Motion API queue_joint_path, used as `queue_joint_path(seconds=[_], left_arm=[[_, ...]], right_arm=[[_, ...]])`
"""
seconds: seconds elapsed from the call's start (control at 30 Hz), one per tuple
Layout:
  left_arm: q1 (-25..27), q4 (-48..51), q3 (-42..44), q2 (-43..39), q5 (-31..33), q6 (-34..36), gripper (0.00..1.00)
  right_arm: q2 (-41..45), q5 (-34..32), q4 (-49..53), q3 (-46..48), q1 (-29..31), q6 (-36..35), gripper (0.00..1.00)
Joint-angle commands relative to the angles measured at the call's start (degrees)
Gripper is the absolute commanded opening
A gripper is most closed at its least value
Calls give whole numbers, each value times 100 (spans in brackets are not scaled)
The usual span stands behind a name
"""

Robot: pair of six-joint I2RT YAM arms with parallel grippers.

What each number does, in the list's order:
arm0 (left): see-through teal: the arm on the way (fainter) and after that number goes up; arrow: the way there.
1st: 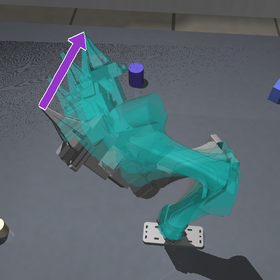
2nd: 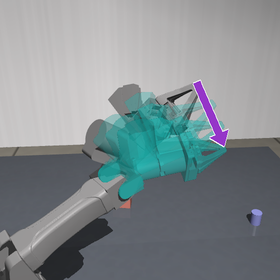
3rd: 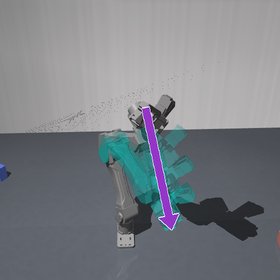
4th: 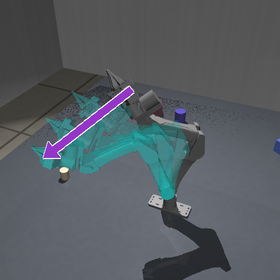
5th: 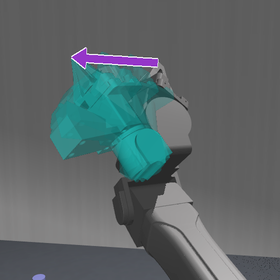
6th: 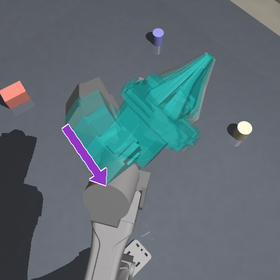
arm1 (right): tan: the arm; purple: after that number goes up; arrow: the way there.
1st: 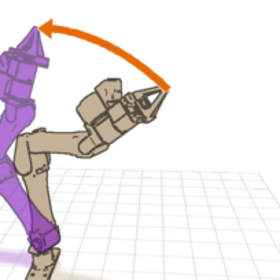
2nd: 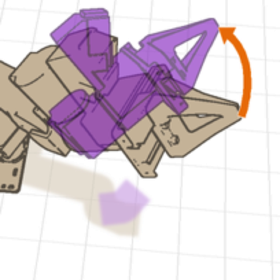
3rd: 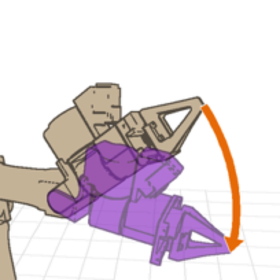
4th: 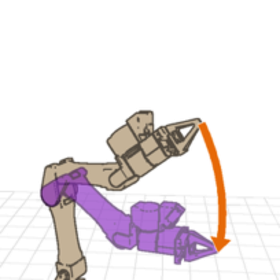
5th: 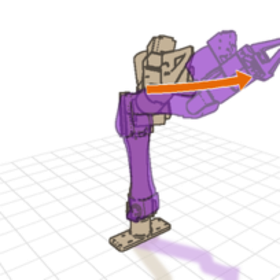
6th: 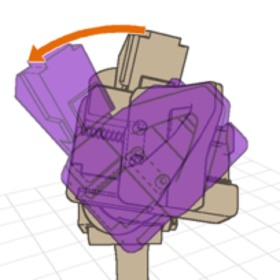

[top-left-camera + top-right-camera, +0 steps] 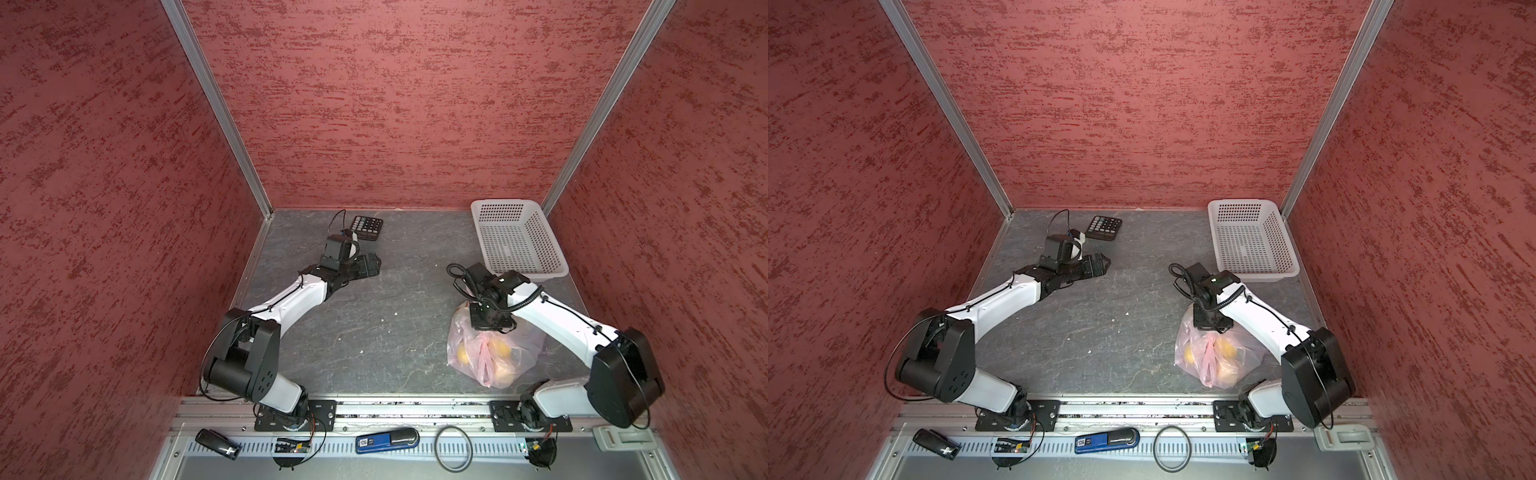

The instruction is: Untie the knot of the plastic bag and take out the fruit

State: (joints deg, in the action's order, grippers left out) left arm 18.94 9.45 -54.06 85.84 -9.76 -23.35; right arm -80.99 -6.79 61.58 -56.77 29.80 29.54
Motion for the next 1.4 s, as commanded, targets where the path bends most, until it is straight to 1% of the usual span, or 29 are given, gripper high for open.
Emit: queue_joint_path(seconds=[0.0, 0.03, 0.13, 0.27, 0.37, 0.47, 0.67, 0.87, 0.9, 0.93, 1.03, 1.13, 1.23, 1.37], left_arm=[[0, 50, 135, -211, 156, -13, 98], [-10, 62, 169, -246, 169, -20, 99], [-11, 72, 287, -357, 209, -55, 99], [-11, 88, 409, -481, 243, -83, 98], [-5, 137, 466, -564, 254, -87, 98], [-7, 202, 522, -664, 264, -90, 98], [11, 415, 650, -885, 273, -66, 98], [98, 569, 674, -951, 189, -42, 98], [128, 599, 648, -932, 179, -31, 98], [181, 626, 613, -908, 172, -21, 98], [292, 671, 501, -809, 99, -16, 97], [454, 657, 360, -639, 3, -21, 96], [670, 693, 172, -432, -52, 47, 95], [864, 702, -22, -90, -64, 128, 93]], right_arm=[[-86, 484, -611, -80, 141, -112, 2], [-113, 645, -682, -125, 192, -146, 0], [-198, 1179, -946, -330, 310, -259, 0], [-719, 1779, -1156, -891, 392, -464, 0], [-1174, 2101, -1252, -1436, 446, -783, 0], [-1723, 2255, -1324, -2037, 499, -1114, 0], [-2678, 2541, -1447, -3088, 655, -1305, 0], [-3042, 2652, -1429, -3558, 795, -1405, 0], [-3050, 2594, -1357, -3649, 788, -1443, 7], [-3060, 2497, -1235, -3767, 790, -1505, 17], [-2970, 2314, -818, -4043, 715, -1709, 35], [-2682, 2431, -662, -4101, 585, -1810, 47], [-2469, 2424, -473, -4204, 509, -1850, 55], [-2313, 2079, -433, -4088, 452, -1882, 60]])
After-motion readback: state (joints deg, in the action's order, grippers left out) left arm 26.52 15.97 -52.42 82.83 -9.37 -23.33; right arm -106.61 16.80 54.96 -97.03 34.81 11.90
